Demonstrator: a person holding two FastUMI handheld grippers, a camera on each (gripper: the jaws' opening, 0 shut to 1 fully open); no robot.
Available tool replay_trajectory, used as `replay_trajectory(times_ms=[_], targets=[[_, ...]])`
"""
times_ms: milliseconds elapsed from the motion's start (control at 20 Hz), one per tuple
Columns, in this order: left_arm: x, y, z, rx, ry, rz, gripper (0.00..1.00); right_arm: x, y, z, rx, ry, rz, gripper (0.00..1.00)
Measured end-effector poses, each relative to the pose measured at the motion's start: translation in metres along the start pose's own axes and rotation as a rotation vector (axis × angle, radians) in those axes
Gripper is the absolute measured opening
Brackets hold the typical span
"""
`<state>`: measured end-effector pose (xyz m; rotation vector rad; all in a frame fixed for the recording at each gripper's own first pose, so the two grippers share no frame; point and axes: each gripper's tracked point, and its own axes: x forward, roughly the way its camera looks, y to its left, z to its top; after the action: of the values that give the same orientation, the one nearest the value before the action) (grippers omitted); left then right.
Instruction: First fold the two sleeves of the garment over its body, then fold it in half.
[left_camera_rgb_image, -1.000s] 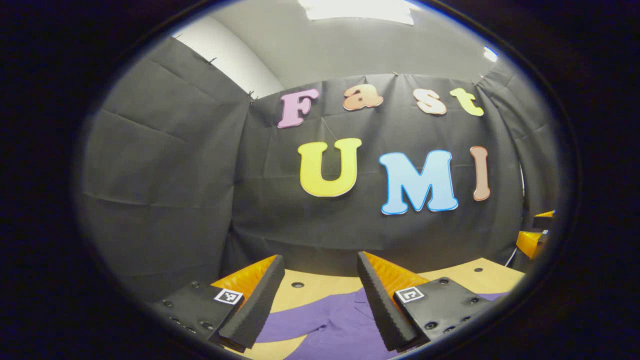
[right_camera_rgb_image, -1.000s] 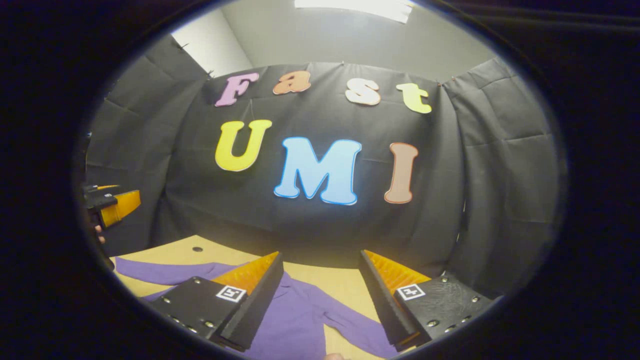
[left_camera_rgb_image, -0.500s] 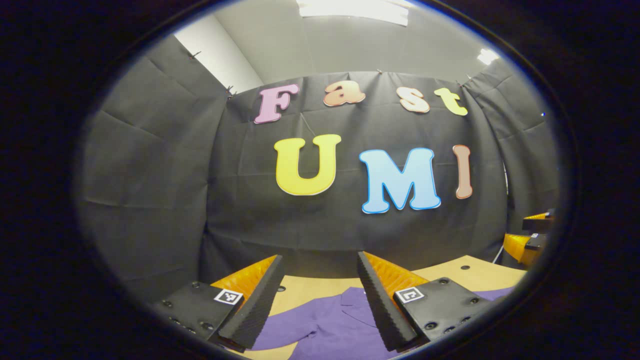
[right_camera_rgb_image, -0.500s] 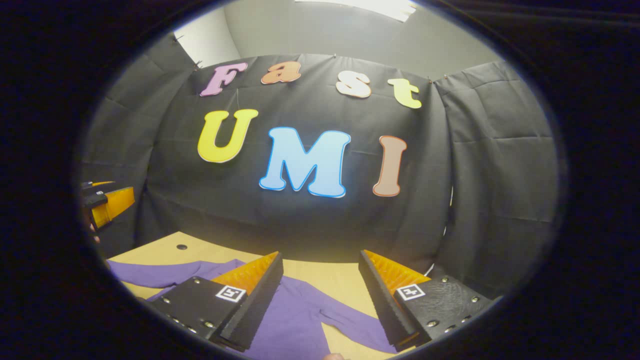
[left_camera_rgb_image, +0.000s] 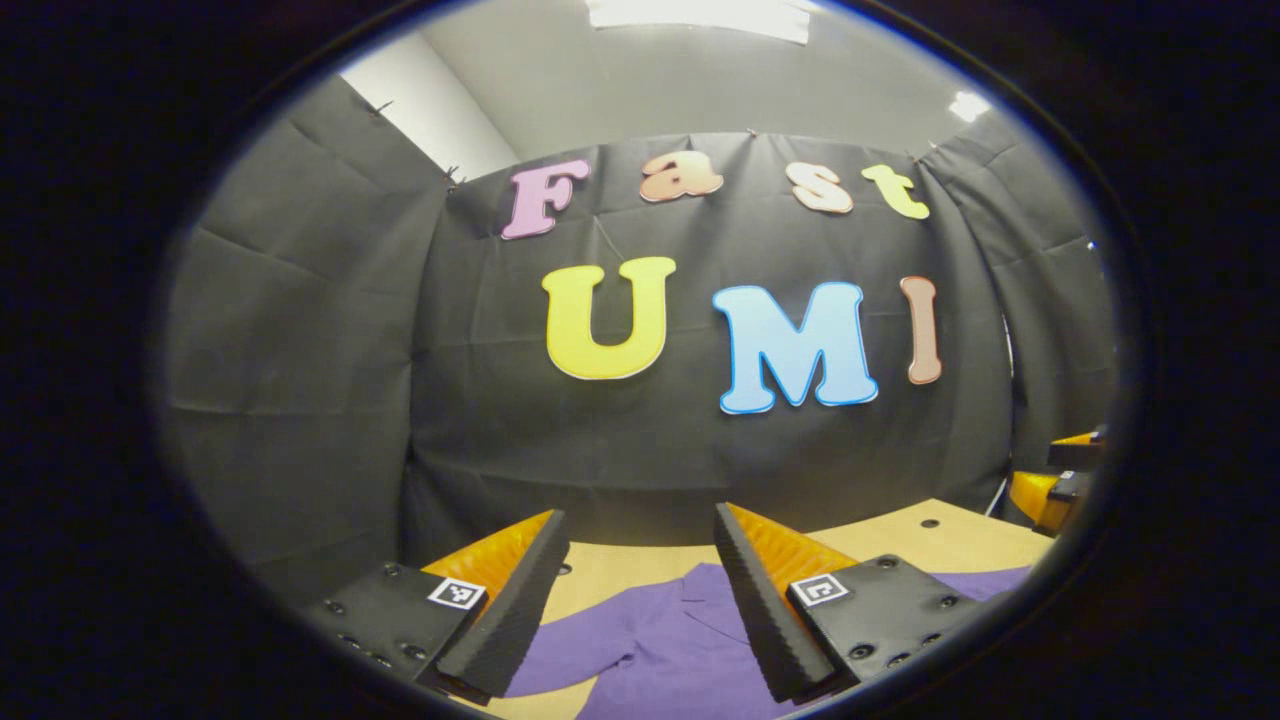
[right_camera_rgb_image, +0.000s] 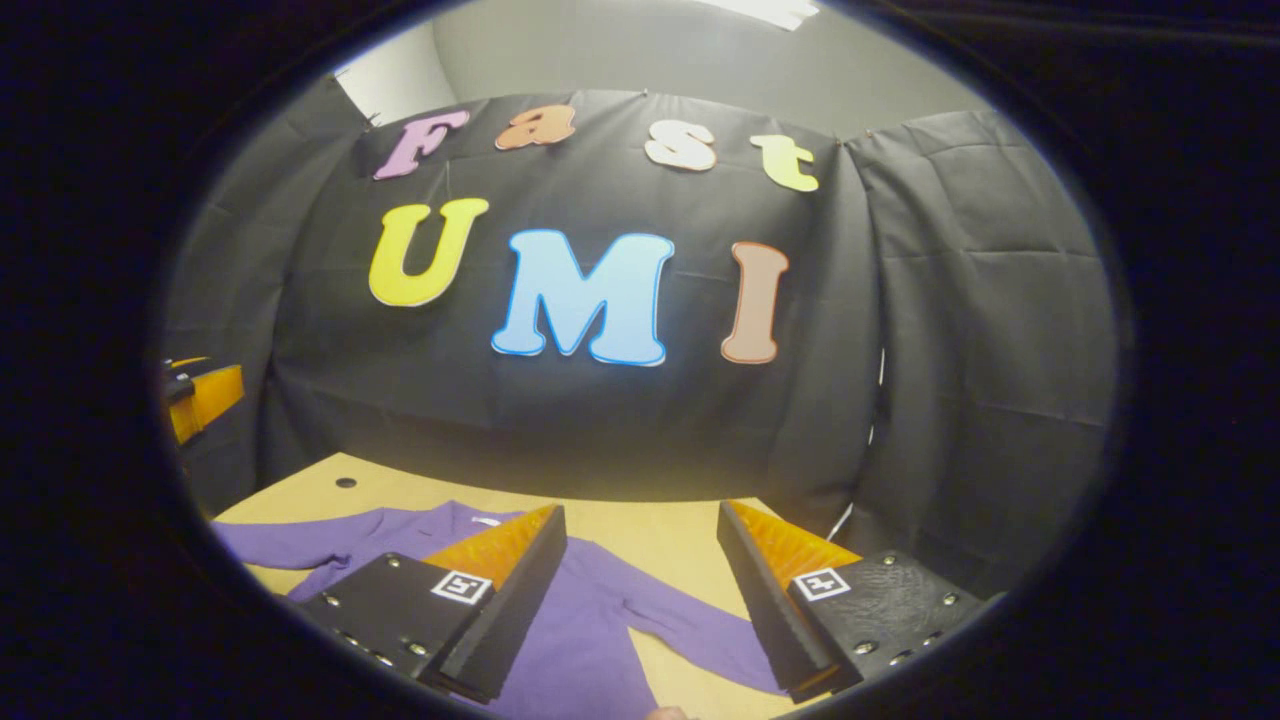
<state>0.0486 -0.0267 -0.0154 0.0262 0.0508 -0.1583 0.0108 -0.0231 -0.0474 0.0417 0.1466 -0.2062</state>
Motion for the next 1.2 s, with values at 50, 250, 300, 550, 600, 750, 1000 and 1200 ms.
replay_trajectory(times_ms=[50, 250, 300, 550, 600, 750, 1000, 1200], targets=[[0.000, -0.001, -0.001, -0.003, 0.007, 0.003, 0.94, 0.001, -0.007, -0.008, 0.003, 0.023, -0.016, 0.94], [0.000, 0.000, -0.002, 0.000, 0.022, 0.018, 0.94, 0.005, -0.041, -0.044, 0.031, 0.115, -0.088, 0.93], [-0.002, 0.000, -0.002, 0.007, 0.020, 0.021, 0.95, 0.006, -0.051, -0.055, 0.048, 0.145, -0.110, 0.94], [-0.001, -0.001, -0.006, 0.012, 0.025, 0.021, 0.95, 0.006, -0.091, -0.104, 0.110, 0.287, -0.228, 0.94], [-0.001, -0.001, -0.006, 0.013, 0.027, 0.024, 0.95, 0.005, -0.100, -0.119, 0.123, 0.322, -0.253, 0.94], [0.001, 0.001, -0.011, 0.023, 0.040, 0.033, 0.95, 0.003, -0.116, -0.159, 0.170, 0.420, -0.295, 0.94], [0.004, 0.008, -0.018, 0.033, 0.062, 0.066, 0.94, 0.001, -0.141, -0.228, 0.254, 0.585, -0.373, 0.94], [0.001, 0.016, -0.021, 0.041, 0.076, 0.087, 0.94, 0.005, -0.163, -0.265, 0.272, 0.665, -0.425, 0.94]])
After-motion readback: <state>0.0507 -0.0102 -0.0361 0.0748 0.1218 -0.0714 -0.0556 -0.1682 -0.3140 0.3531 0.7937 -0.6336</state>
